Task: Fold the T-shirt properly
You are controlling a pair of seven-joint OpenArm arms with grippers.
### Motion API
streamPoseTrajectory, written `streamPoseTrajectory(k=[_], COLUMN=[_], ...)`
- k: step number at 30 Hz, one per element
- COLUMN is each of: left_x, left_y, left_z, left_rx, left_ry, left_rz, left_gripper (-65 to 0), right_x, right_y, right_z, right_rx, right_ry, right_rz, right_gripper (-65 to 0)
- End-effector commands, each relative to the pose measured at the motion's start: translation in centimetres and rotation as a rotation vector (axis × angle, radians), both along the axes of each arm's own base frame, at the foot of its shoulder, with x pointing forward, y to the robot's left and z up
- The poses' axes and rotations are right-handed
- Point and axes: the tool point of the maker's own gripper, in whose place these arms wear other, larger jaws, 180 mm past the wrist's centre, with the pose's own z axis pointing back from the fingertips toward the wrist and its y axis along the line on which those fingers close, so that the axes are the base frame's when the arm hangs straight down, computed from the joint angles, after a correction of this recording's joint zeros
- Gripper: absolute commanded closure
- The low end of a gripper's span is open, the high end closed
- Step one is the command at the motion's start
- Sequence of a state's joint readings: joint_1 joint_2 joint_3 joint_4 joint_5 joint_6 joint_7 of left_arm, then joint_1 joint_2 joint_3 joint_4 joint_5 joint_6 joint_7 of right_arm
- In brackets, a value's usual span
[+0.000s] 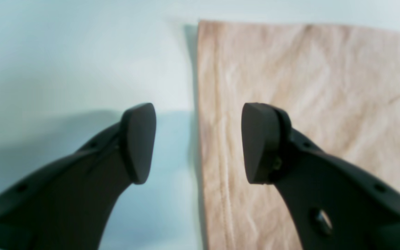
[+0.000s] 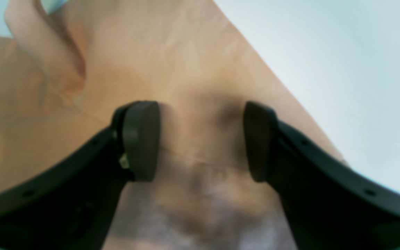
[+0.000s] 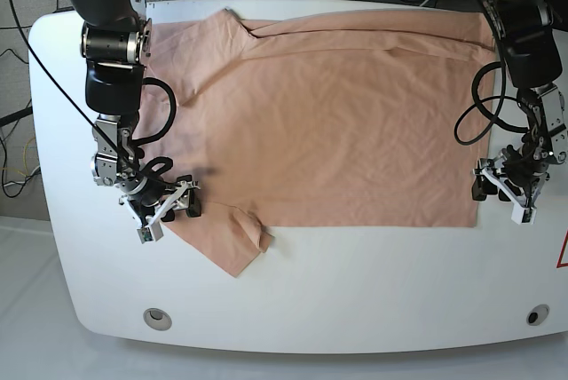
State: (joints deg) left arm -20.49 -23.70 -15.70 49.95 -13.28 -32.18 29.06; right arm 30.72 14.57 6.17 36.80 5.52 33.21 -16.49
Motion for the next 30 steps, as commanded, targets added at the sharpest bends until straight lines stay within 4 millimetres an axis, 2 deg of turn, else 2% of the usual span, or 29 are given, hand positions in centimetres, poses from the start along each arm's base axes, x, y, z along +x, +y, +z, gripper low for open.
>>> streamPoseTrajectory(k=[1, 10, 12, 18, 30], left_x=[1.4, 1.4, 1.6, 1.5, 1.5], left_y=[1.0, 1.1, 1.3, 1.3, 1.5], left_z=[2.5, 2.8, 2.9, 3.0, 2.9], left_rx=[0.015, 0.019, 0.021, 0.024, 0.022], left_ry=[-0.072, -0.079, -0.078, -0.078, -0.082], left_rz=[0.005, 0.002, 0.008, 0.008, 0.018], left_gripper=[-36.1, -36.0, -36.2, -36.1, -36.0], right_x=[0.8, 1.2, 1.9, 2.3, 1.8], right_y=[-0.3, -0.4, -0.9, -1.4, -1.7], right_z=[0.9, 0.9, 1.2, 1.1, 0.6], right_rx=[-0.016, -0.012, -0.006, -0.006, -0.017], right_ry=[-0.012, -0.007, -0.016, -0.008, 0.009], right_rz=[0.004, -0.008, -0.042, -0.072, -0.075], right_gripper=[-36.7, -36.9, -36.9, -37.1, -37.0])
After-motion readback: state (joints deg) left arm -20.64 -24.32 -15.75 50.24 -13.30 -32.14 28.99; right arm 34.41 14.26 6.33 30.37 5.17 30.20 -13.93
